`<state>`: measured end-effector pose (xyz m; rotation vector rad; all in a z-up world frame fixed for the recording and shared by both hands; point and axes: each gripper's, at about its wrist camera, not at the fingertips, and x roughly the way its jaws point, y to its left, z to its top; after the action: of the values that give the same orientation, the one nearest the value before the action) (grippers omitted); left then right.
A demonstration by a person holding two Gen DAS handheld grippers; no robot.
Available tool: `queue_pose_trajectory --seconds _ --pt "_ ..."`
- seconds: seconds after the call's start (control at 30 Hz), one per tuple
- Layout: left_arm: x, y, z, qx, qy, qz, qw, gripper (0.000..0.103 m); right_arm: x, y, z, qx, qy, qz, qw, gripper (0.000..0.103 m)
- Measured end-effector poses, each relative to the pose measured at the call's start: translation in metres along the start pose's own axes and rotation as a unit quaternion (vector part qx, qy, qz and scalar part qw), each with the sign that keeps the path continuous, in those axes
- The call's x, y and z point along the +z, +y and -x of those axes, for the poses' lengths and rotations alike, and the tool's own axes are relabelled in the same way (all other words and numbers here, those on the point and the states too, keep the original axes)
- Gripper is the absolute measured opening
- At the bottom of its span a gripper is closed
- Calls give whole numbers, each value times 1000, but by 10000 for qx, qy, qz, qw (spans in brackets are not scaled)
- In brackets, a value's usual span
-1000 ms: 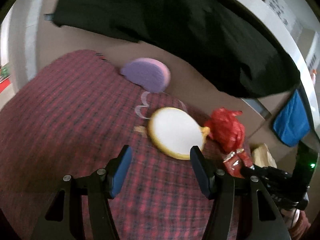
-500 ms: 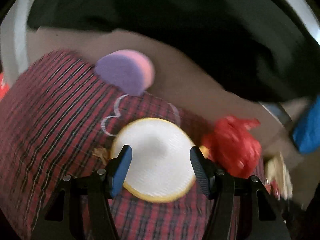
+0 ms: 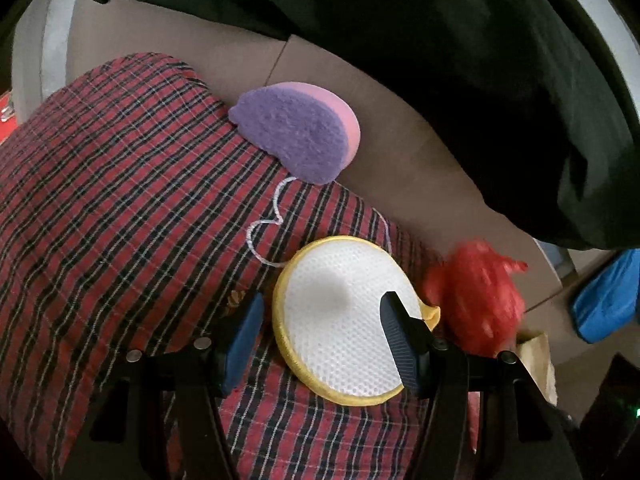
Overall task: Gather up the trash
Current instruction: 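Grasp the round white-and-yellow sponge pad with the left gripper while the right holds the wrapper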
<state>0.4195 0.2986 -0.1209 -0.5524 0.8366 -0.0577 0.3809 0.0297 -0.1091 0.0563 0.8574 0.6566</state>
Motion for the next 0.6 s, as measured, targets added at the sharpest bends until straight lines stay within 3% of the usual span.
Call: queue_pose_trajectory --seconds 0.27,0.6 --pt "13 10 -12 -674 333 339 9966 61 18 32 -59 -50 463 235 9986 20" --pt "8 -6 9 -1313 339 240 9905 60 12 29 -53 -143 353 213 9990 20"
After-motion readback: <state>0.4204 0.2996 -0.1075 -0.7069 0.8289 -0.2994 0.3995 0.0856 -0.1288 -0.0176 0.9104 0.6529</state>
